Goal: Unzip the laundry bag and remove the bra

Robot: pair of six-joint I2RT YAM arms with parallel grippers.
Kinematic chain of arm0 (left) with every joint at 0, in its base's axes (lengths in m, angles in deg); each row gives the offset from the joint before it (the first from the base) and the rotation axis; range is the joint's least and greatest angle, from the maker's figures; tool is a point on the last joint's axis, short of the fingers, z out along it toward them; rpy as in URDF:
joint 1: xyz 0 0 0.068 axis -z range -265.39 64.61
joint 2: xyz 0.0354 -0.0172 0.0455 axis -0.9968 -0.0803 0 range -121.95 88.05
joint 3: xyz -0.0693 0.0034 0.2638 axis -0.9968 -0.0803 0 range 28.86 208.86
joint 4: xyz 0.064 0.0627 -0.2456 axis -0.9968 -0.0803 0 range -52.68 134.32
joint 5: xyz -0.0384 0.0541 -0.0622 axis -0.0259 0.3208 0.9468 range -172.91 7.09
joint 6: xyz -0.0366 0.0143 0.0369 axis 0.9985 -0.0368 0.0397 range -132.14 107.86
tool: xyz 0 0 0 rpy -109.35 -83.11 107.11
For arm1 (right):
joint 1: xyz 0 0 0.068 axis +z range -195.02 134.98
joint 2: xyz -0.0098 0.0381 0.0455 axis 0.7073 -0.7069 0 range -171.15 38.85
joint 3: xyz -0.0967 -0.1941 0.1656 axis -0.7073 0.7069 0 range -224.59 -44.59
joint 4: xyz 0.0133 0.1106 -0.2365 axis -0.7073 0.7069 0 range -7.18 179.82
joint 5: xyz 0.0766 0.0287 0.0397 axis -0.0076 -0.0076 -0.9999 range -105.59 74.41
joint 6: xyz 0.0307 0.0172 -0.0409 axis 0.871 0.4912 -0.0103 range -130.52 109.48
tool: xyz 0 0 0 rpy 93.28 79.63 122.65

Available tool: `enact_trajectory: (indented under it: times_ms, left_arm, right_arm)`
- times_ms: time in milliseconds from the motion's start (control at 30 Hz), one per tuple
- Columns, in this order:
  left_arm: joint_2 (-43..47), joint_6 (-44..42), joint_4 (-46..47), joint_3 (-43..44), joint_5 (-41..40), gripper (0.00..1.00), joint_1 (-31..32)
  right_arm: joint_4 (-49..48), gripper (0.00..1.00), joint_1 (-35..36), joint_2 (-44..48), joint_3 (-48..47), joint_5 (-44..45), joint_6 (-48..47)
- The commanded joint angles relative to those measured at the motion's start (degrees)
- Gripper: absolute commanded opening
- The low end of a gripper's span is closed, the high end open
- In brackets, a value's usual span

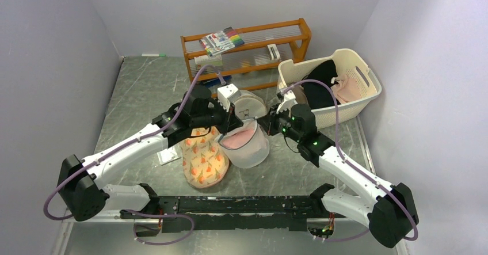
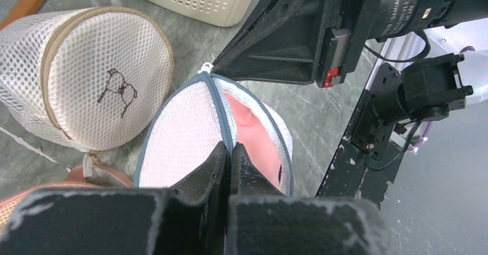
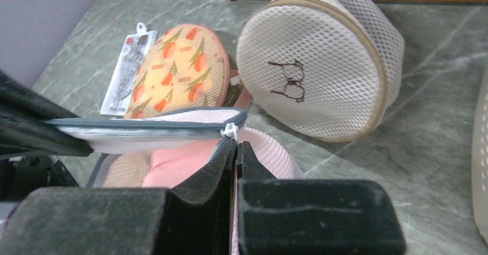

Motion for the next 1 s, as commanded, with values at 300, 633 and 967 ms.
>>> enact_trajectory:
  times_ms: [300, 633, 967]
  left_arm:
    - [0.51, 1.17, -0.16, -1.36, -1.88, 0.09, 0.41]
    - [-3.62, 2.84, -1.28, 2.4, 0.75, 0.48, 0.45]
    - [-6.68, 2.46, -2.79, 4.12, 0.63, 0.37, 0.57]
  right_arm:
    - [-4.03, 0.0, -2.63, 0.49, 2.47, -3.27, 0.49]
    - [-8.41, 0.0, -2.37, 1.35, 3.03, -18.33, -0.83]
    - [-8.15, 0.0, -2.22, 2.73, 2.68, -19.48, -1.09]
